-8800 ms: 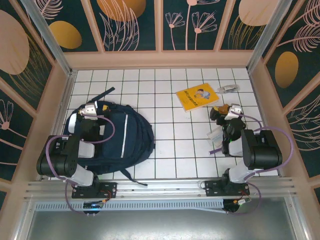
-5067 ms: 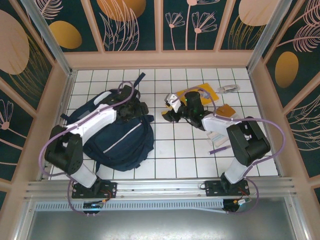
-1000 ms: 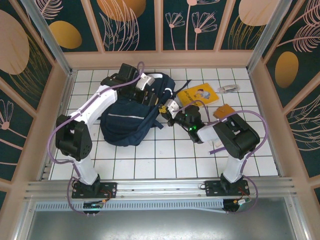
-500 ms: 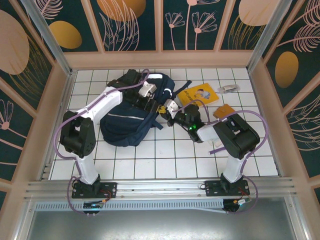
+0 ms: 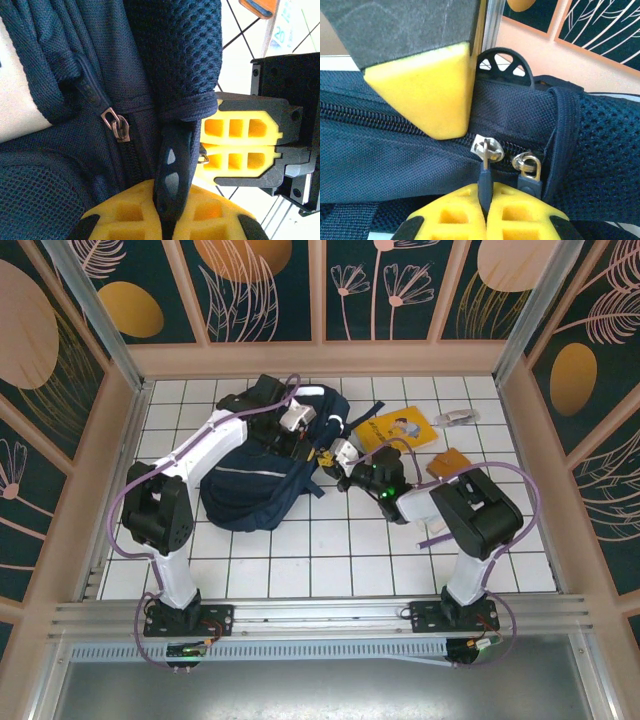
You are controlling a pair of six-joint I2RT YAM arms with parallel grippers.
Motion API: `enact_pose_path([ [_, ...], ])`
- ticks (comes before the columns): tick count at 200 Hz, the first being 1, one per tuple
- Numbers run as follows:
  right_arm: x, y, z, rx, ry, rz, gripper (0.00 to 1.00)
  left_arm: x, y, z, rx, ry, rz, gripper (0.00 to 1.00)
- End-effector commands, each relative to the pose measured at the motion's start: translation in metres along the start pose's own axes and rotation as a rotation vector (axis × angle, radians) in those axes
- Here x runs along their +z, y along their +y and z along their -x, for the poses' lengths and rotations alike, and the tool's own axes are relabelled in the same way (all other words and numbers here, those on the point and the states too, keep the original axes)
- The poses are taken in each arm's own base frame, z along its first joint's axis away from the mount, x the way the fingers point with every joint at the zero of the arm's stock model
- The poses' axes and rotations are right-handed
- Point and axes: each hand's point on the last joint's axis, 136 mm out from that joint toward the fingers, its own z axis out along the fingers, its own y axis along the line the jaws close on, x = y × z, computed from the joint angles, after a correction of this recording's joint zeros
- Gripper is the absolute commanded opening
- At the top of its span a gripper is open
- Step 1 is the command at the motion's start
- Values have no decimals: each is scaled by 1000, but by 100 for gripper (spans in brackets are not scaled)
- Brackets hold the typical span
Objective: Pack the student bag
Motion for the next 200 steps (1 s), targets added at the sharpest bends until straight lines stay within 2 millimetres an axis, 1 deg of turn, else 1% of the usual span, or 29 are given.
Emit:
enact_pose_path([
  [1, -2, 8, 9, -66, -18, 55, 0, -17, -9, 19, 1, -64, -55, 0],
  [14, -3, 11, 9, -75, -18, 60, 0, -17, -8, 21, -7, -69, -53, 0],
  [34, 0, 24, 10, -113, -9, 92, 0, -16, -9, 24, -28, -64, -65, 0],
  [50, 5, 37, 9, -125, -1, 127, 0, -18, -16, 29, -39, -83, -105, 0],
  [69, 8, 44, 9, -116, -6, 144, 0, -22, -30, 32, -31, -99, -184, 0],
  [85, 9, 43, 10, -100, -17, 138, 0, -24, -34, 28, -30, -93, -224, 1],
  [103, 10, 43, 12, -95, -24, 141, 0, -22, -27, 23, -49, -88, -215, 1],
  [121, 10, 44, 13, -92, -27, 143, 0, -19, -24, 19, -69, -84, -217, 1],
  [125, 11, 44, 13, -88, -27, 141, 0, -18, -24, 19, -70, -84, -224, 3],
  [135, 10, 43, 13, -79, -30, 138, 0, -18, -28, 18, -71, -84, -247, 11],
  [151, 10, 42, 13, -63, -38, 135, 0, -17, -29, 15, -76, -85, -265, 15],
  [173, 10, 43, 13, -51, -43, 139, 0, -12, -28, 9, -90, -83, -277, 14],
  [187, 9, 43, 13, -48, -43, 138, 0, -8, -25, 6, -103, -73, -280, 7],
  [193, 9, 43, 13, -48, -41, 136, 0, -8, -24, 6, -105, -73, -275, 7],
  [200, 9, 43, 12, -51, -39, 137, 0, -7, -23, 6, -108, -73, -271, 9],
])
